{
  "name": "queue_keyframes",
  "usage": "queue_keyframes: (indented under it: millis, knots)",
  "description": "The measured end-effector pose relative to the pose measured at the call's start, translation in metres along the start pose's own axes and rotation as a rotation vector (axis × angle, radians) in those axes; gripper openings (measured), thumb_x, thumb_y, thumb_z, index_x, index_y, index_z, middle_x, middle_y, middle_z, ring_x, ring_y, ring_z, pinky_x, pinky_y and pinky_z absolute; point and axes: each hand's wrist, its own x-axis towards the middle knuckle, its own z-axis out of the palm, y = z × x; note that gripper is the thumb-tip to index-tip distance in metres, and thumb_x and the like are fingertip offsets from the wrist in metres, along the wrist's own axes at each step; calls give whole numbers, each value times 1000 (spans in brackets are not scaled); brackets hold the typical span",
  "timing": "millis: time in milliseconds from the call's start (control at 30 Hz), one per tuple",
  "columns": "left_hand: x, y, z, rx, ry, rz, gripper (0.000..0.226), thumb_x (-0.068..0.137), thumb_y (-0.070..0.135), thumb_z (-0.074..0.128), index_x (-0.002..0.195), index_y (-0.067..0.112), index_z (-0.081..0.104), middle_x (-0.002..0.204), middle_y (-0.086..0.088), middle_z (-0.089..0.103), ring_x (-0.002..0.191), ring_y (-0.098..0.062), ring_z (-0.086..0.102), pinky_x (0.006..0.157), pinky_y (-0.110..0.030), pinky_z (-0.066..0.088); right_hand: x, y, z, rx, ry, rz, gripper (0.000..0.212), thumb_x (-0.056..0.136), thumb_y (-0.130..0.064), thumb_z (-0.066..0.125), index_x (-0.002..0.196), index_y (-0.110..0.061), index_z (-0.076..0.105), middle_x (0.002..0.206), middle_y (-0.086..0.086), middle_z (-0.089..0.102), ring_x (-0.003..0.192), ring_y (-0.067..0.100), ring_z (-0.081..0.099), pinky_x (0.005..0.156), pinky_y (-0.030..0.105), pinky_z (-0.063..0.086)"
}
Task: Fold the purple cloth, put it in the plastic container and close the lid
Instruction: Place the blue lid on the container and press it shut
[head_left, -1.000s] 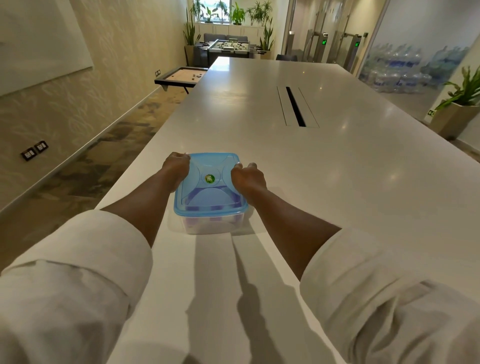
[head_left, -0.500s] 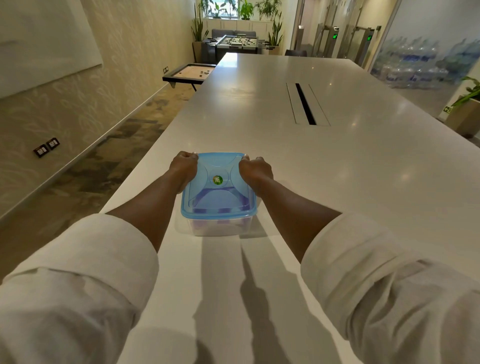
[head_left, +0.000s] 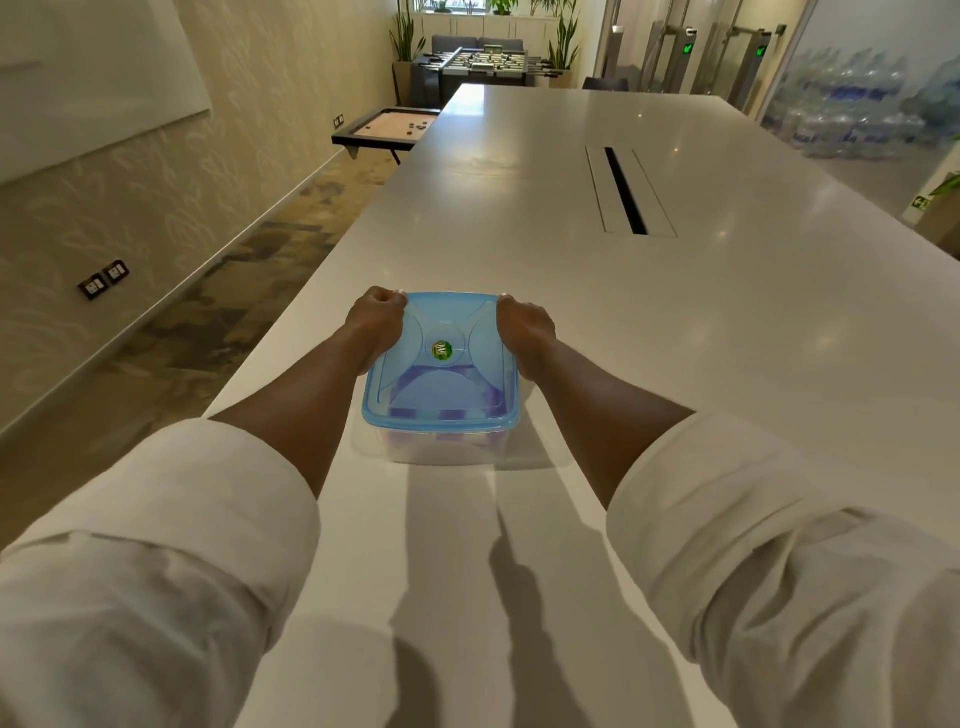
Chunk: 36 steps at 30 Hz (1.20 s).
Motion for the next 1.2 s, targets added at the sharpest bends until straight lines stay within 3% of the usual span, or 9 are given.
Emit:
queue_keyframes:
  millis: [133,233,467,600,767,1000,1200]
  knots:
    - [1,-1,0,7,-21,7,39,99,41,43,120,10,55,110,-8,56,91,-22,51,76,-30,38,-1,-1,0,12,-12,21,61,88,-52,34,115,-5,62,118,16,65,106,33,63,99,43,50]
    - [2,-1,0,0,-27,6,39,99,41,43,119,11,56,105,-7,55,87,-21,52,73,-30,39,0,-2,0,3,-31,49,69,86,-59,34,120,-6,62,121,15,65,109,33,63,101,44,49]
    - [3,-2,0,-7,-18,16,25,99,39,45,104,16,55,101,-6,54,88,-22,51,75,-30,39,2,-6,0,-4,-9,-8,60,94,-48,36,123,-1,59,128,18,62,115,34,60,104,43,46]
    - [0,-1,-1,5,4,37,34,98,39,47,112,12,60,103,-7,58,91,-23,54,77,-30,40,-2,-6,-1,-65,28,-14,64,95,-54,35,124,-2,59,127,17,63,114,34,59,101,40,47]
    - [-4,1,-1,88,99,74,41,92,47,53,117,15,66,118,-8,67,109,-28,60,90,-34,45,-8,-2,-5,-25,21,78,70,90,-62,38,123,-5,60,124,14,64,110,32,64,99,43,51]
    - [-7,7,5,182,194,81,44,88,52,57,111,17,70,112,-9,71,105,-29,62,86,-33,44,-22,8,-9,-84,81,74,74,87,-64,36,126,-6,59,127,15,63,112,33,62,98,40,50]
    - [-9,11,9,204,214,72,45,90,50,56,115,14,68,117,-11,69,108,-31,62,89,-36,45,-32,15,-7,-160,158,52,64,92,-56,32,124,-7,56,124,13,64,111,33,61,93,39,48]
